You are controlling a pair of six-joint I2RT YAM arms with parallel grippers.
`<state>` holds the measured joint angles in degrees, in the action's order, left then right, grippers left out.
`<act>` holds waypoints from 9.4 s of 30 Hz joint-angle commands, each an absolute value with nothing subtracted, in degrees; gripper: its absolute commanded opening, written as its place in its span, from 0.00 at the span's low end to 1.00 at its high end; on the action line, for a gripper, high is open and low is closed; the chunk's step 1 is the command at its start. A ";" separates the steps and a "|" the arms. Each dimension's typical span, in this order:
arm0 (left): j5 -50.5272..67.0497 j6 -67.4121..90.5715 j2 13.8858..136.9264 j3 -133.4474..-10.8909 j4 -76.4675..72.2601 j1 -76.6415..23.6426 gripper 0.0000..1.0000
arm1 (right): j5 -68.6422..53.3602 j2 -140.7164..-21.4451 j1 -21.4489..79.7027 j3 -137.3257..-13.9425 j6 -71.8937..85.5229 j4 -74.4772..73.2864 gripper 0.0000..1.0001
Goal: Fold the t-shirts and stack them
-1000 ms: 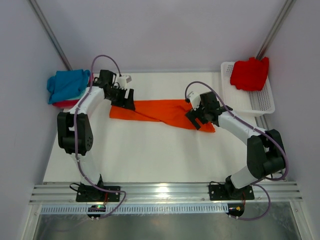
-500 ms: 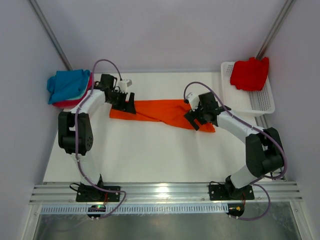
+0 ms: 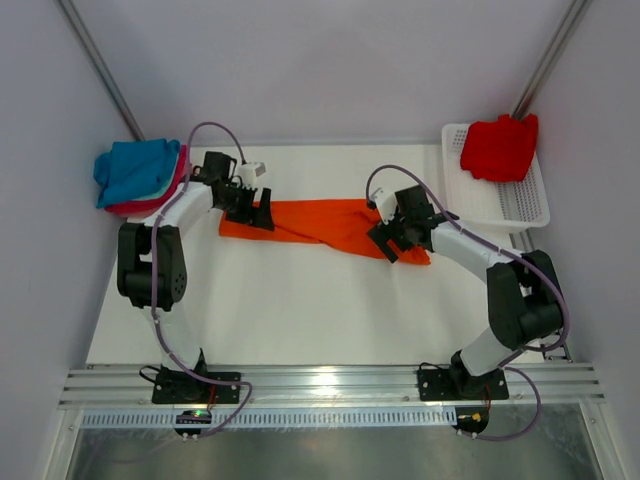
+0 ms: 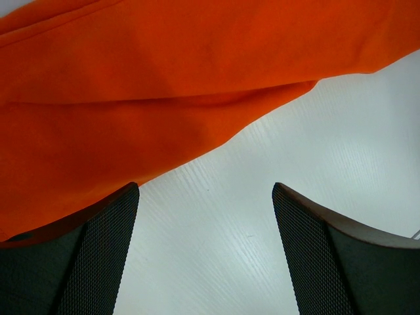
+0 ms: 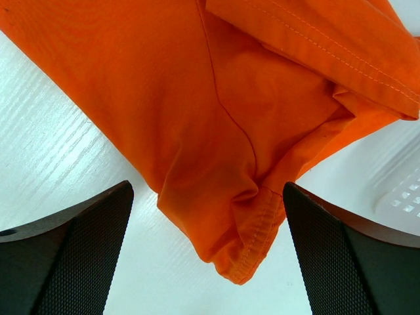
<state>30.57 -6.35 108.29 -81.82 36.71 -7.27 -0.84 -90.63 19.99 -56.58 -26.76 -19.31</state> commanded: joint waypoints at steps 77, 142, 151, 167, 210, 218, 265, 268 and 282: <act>27.60 -10.55 117.94 -96.94 39.64 -4.22 0.84 | 4.57 -98.96 13.88 -77.78 -23.47 -26.98 0.99; 11.42 -13.81 79.04 -68.64 34.11 -6.42 0.99 | 7.48 -92.48 17.14 -65.49 -22.76 -11.61 0.99; 20.27 -3.86 76.46 -77.60 34.08 -6.42 0.99 | 2.28 -79.64 17.14 -60.55 -20.83 -6.33 1.00; 18.63 -4.65 82.71 -81.05 35.42 -6.42 0.99 | 15.64 -72.15 17.14 -57.13 -16.17 2.55 0.99; 12.65 -14.67 122.24 -122.32 56.95 -16.61 0.99 | -4.39 -97.27 15.82 -75.23 -24.26 -9.67 0.99; 9.16 -15.14 125.07 -120.51 55.39 -23.38 0.99 | -0.26 -111.87 15.73 -89.81 -23.90 -14.24 0.99; -4.39 -14.06 121.55 -120.76 53.52 -23.99 0.99 | -18.73 -116.98 14.50 -104.15 -43.06 -47.56 0.94; -4.39 -14.24 121.38 -120.59 53.61 -23.99 0.99 | -16.80 -118.21 14.50 -104.24 -42.89 -44.75 0.92; -6.33 -14.59 121.55 -120.59 53.00 -23.99 0.99 | -14.50 -121.20 15.29 -103.89 -45.09 -42.19 0.87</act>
